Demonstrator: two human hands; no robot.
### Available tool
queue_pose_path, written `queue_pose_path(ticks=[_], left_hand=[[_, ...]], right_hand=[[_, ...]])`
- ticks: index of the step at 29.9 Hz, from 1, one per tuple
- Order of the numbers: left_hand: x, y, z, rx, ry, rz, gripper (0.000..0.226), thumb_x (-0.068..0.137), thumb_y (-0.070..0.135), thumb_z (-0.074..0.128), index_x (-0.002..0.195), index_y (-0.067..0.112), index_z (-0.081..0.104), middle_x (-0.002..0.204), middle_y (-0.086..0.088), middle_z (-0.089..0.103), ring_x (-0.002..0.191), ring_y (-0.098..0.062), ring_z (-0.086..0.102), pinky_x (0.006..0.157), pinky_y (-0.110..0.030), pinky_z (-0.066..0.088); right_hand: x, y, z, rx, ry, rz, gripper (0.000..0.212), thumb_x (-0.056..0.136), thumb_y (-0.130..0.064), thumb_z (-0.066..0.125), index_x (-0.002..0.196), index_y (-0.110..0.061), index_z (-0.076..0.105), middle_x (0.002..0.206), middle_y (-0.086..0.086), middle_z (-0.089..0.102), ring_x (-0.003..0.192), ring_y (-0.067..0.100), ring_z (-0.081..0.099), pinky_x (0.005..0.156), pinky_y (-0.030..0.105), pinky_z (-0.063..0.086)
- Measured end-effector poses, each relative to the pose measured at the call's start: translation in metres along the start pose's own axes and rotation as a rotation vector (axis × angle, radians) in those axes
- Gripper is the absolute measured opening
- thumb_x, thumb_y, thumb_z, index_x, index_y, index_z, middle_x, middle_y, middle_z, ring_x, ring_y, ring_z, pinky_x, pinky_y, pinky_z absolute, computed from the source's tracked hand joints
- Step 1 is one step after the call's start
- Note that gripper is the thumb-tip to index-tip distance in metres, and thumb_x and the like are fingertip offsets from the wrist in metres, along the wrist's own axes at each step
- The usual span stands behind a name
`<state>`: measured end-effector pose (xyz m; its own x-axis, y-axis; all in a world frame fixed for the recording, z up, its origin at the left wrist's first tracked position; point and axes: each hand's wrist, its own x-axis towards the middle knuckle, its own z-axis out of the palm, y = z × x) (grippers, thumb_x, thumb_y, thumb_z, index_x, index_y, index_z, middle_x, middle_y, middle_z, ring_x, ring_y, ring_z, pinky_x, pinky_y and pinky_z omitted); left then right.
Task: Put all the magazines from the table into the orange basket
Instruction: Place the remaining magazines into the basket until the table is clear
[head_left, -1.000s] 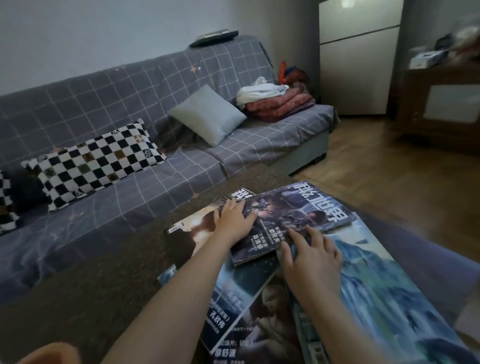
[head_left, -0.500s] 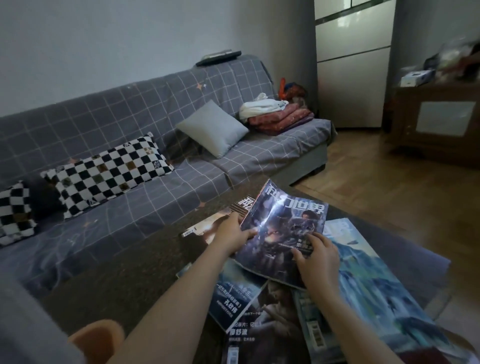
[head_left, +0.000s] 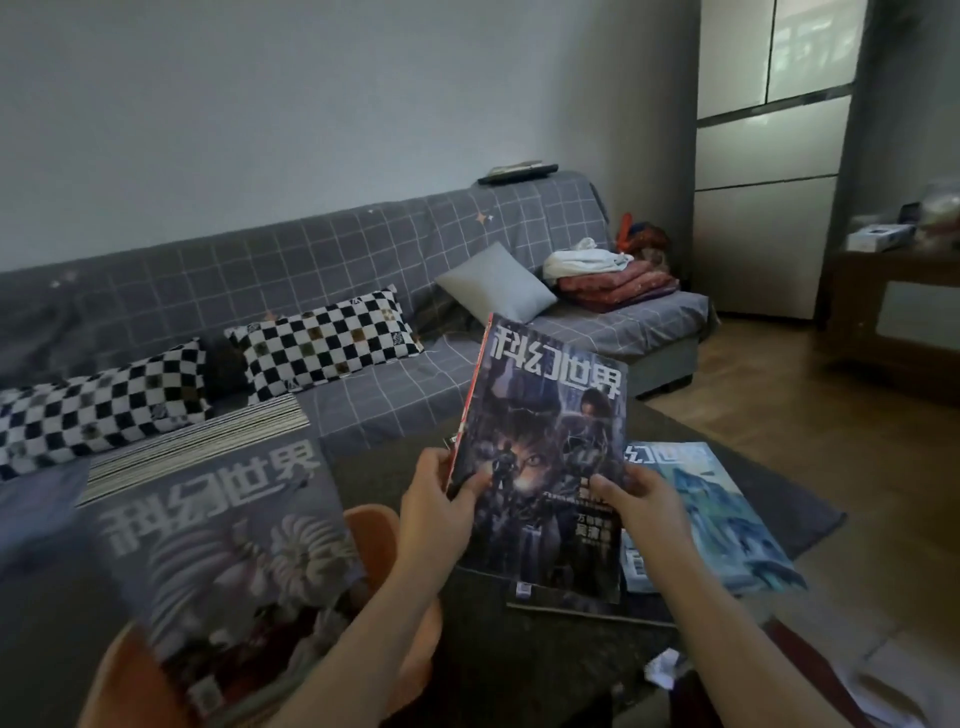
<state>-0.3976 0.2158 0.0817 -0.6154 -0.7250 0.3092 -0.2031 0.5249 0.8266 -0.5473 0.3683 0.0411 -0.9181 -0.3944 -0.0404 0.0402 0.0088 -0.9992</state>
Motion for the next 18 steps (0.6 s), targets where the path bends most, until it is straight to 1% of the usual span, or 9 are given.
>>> queue_pose_path(ticks=[2, 4, 6, 8, 10, 12, 14, 16, 18], left_hand=[[-0.017, 0.003, -0.028, 0.006, 0.059, -0.018, 0.024, 0.087, 0.044, 0.064, 0.099, 0.03, 0.049, 0.091, 0.013, 0.063, 0.076, 0.004, 0.06, 0.055, -0.012, 0.044], [-0.035, 0.003, -0.054, -0.004, 0.118, -0.028, 0.02, 0.087, 0.046, 0.063, 0.096, 0.032, 0.051, 0.089, 0.016, 0.063, 0.075, 0.004, 0.059, 0.053, -0.012, 0.041], [-0.053, 0.0, -0.078, -0.045, 0.17, -0.042, 0.014, 0.088, 0.043, 0.062, 0.092, 0.033, 0.053, 0.089, 0.015, 0.064, 0.076, 0.001, 0.061, 0.056, -0.019, 0.045], [-0.071, -0.008, -0.1, -0.084, 0.229, -0.044, 0.007, 0.093, 0.037, 0.057, 0.093, 0.031, 0.055, 0.085, 0.01, 0.067, 0.076, -0.004, 0.063, 0.06, -0.025, 0.049], [-0.087, -0.017, -0.12, -0.115, 0.289, -0.034, 0.011, 0.097, 0.034, 0.049, 0.091, 0.029, 0.056, 0.075, 0.008, 0.067, 0.063, -0.004, 0.062, 0.053, -0.02, 0.047], [-0.1, -0.028, -0.138, -0.137, 0.333, -0.043, 0.016, 0.099, 0.033, 0.045, 0.089, 0.026, 0.057, 0.073, 0.009, 0.066, 0.058, -0.006, 0.06, 0.047, -0.015, 0.043], [-0.109, -0.04, -0.153, -0.137, 0.364, -0.082, 0.016, 0.099, 0.032, 0.046, 0.089, 0.028, 0.057, 0.077, 0.006, 0.068, 0.062, -0.004, 0.062, 0.05, -0.017, 0.044], [-0.114, -0.052, -0.167, -0.138, 0.377, -0.124, 0.012, 0.098, 0.031, 0.049, 0.09, 0.03, 0.059, 0.082, 0.007, 0.07, 0.067, -0.004, 0.065, 0.05, -0.017, 0.047], [-0.117, -0.066, -0.178, -0.109, 0.369, -0.155, 0.008, 0.096, 0.032, 0.052, 0.094, 0.032, 0.059, 0.087, 0.011, 0.071, 0.069, -0.002, 0.068, 0.051, -0.014, 0.05]], right_hand=[[-0.022, -0.014, 0.01, 0.051, -0.049, -0.043, 0.025, 0.082, -0.025, 0.07, 0.106, -0.022, 0.062, 0.086, -0.006, 0.069, 0.07, 0.005, 0.067, 0.047, 0.014, 0.047], [-0.042, -0.026, 0.023, 0.108, -0.12, -0.08, 0.016, 0.084, -0.021, 0.068, 0.098, -0.025, 0.064, 0.082, -0.007, 0.072, 0.066, 0.004, 0.068, 0.044, 0.012, 0.047], [-0.06, -0.034, 0.037, 0.141, -0.19, -0.112, 0.014, 0.085, -0.017, 0.067, 0.092, -0.029, 0.064, 0.077, -0.007, 0.073, 0.064, 0.003, 0.068, 0.044, 0.013, 0.048], [-0.076, -0.04, 0.054, 0.139, -0.245, -0.139, 0.016, 0.085, -0.018, 0.066, 0.094, -0.03, 0.064, 0.076, -0.005, 0.073, 0.065, 0.004, 0.068, 0.044, 0.014, 0.048], [-0.087, -0.043, 0.072, 0.133, -0.297, -0.161, 0.016, 0.085, -0.018, 0.066, 0.096, -0.028, 0.064, 0.076, -0.005, 0.073, 0.066, 0.006, 0.069, 0.047, 0.014, 0.049], [-0.097, -0.044, 0.091, 0.114, -0.348, -0.171, 0.017, 0.085, -0.016, 0.066, 0.1, -0.024, 0.064, 0.08, -0.003, 0.074, 0.071, 0.01, 0.07, 0.052, 0.019, 0.051], [-0.103, -0.043, 0.11, 0.097, -0.386, -0.169, 0.021, 0.085, -0.015, 0.065, 0.105, -0.021, 0.063, 0.083, 0.001, 0.074, 0.073, 0.014, 0.071, 0.056, 0.024, 0.052], [-0.107, -0.041, 0.127, 0.072, -0.406, -0.186, 0.023, 0.085, -0.015, 0.065, 0.107, -0.021, 0.062, 0.082, -0.001, 0.074, 0.071, 0.011, 0.07, 0.052, 0.02, 0.051], [-0.109, -0.039, 0.143, 0.033, -0.417, -0.208, 0.024, 0.085, -0.017, 0.066, 0.108, -0.024, 0.06, 0.081, -0.004, 0.073, 0.068, 0.005, 0.069, 0.051, 0.017, 0.049]])
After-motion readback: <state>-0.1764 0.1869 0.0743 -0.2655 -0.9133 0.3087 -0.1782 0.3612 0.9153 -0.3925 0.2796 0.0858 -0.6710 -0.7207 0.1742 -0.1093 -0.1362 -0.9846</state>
